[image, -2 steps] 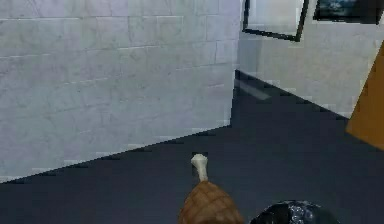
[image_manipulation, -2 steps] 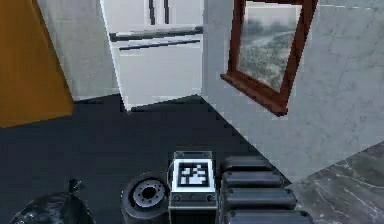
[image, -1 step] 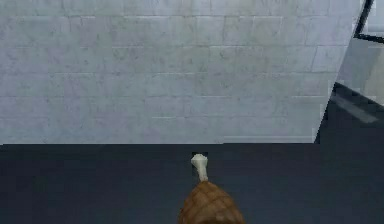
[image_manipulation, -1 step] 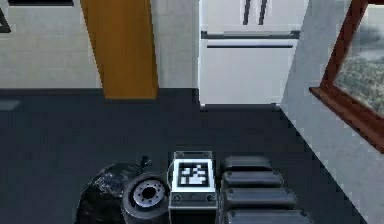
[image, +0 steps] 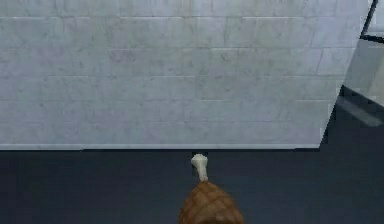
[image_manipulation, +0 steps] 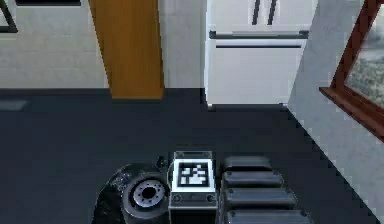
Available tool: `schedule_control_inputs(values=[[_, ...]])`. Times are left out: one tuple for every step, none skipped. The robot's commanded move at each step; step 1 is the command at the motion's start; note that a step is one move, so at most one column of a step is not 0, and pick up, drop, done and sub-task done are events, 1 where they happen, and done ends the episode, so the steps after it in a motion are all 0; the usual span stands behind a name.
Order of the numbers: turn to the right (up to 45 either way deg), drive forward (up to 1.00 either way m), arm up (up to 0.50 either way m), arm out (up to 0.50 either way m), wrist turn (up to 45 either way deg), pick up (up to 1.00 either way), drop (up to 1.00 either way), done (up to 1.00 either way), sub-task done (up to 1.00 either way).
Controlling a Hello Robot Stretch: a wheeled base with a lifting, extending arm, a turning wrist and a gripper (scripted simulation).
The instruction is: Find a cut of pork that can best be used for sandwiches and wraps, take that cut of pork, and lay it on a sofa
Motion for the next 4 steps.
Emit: schedule_control_inputs(values=[[-45.0, 0.00, 0.00, 0.00, 0.0, 0.00, 0.00, 0.00, 0.00], [-36.0, 0.00, 0.00, 0.00, 0.0, 0.00, 0.00, 0.00, 0.00], [-3.0, 0.00, 0.00, 0.00, 0.0, 0.00, 0.00, 0.00, 0.00], [0.0, 1.00, 0.00, 0.00, 0.0, 0.00, 0.00, 0.00, 0.00]])
